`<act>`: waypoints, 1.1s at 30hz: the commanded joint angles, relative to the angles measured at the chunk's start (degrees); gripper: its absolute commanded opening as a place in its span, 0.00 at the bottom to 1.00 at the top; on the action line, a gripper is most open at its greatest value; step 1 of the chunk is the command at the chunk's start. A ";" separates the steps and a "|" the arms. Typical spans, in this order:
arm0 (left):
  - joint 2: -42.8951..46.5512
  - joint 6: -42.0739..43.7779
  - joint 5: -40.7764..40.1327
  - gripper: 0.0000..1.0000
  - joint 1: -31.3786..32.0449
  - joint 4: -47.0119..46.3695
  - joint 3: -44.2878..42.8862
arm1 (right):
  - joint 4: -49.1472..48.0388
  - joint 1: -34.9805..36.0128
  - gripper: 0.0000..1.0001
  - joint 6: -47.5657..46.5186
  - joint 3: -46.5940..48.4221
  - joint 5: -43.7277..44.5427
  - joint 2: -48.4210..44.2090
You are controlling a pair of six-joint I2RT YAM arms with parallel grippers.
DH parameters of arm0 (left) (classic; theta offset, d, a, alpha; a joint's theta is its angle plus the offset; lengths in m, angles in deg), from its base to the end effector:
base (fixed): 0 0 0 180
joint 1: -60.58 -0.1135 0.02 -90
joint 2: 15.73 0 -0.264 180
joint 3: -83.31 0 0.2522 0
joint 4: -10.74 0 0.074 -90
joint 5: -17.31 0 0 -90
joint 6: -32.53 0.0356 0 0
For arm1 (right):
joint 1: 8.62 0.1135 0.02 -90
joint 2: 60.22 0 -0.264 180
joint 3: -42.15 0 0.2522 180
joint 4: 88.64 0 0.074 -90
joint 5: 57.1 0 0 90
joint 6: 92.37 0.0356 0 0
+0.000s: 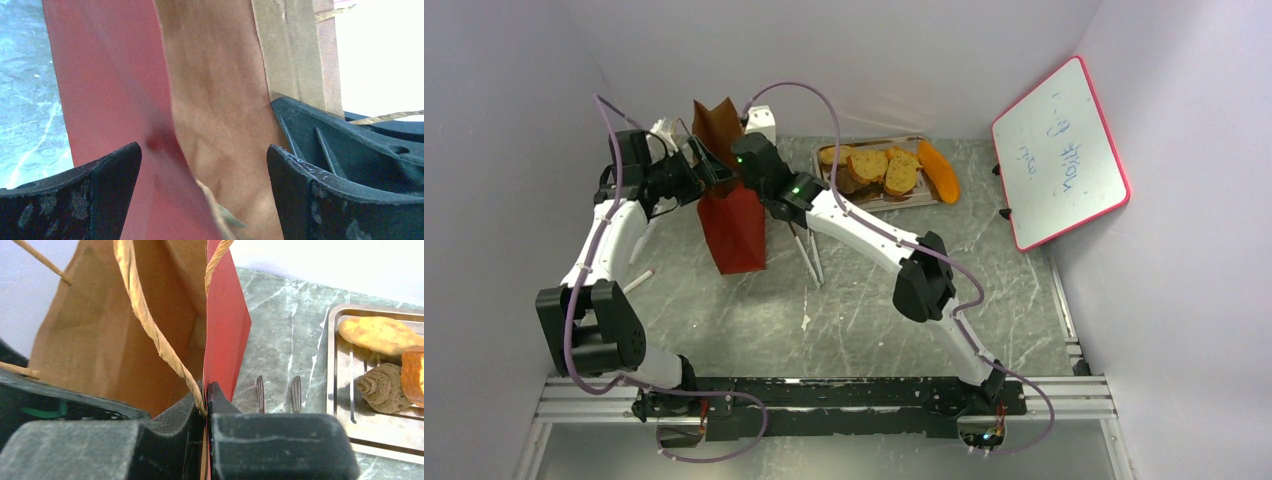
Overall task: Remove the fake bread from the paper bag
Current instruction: Adjust the paper bag at the center of the board.
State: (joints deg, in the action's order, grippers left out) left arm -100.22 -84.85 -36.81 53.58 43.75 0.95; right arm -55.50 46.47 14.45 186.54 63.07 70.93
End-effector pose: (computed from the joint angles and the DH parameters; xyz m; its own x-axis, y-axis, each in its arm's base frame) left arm 0.3309 0.0196 0.3077 -0.6806 -0.4590 -0.5710 0.0720 0.7337 -0.6756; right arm 0.3224 0.4307 0.3344 -0.3134 -0.0119 -0.9496 -0.3634 0.9253 0.1083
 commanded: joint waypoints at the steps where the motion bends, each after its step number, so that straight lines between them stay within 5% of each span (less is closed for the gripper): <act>1: 5.27 0.66 -3.43 1.00 0.16 -1.29 -1.06 | -1.03 -1.10 0.08 1.28 -1.40 -0.37 -1.95; 13: 15.16 -7.69 -7.93 0.99 -1.12 -12.25 2.09 | -1.75 -2.50 0.08 2.57 -2.84 -1.83 -2.34; 20: 28.08 -5.73 -33.59 0.99 -1.21 -13.71 9.40 | -3.87 -2.97 0.15 2.36 -5.98 -2.79 -3.97; 25: 33.49 -5.50 -43.02 0.99 -1.26 -15.16 13.62 | -5.16 -2.84 0.33 2.21 -7.98 -3.20 -5.44; 33: 33.34 -5.99 -44.40 0.99 -1.23 -14.87 14.39 | -5.28 -2.58 0.56 1.08 -7.19 -3.03 -6.56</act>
State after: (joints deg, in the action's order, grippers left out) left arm -67.28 -91.12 -77.84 52.64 30.66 14.13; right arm -59.65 43.82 16.66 178.28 59.81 67.30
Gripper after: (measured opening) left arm 0.992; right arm 0.529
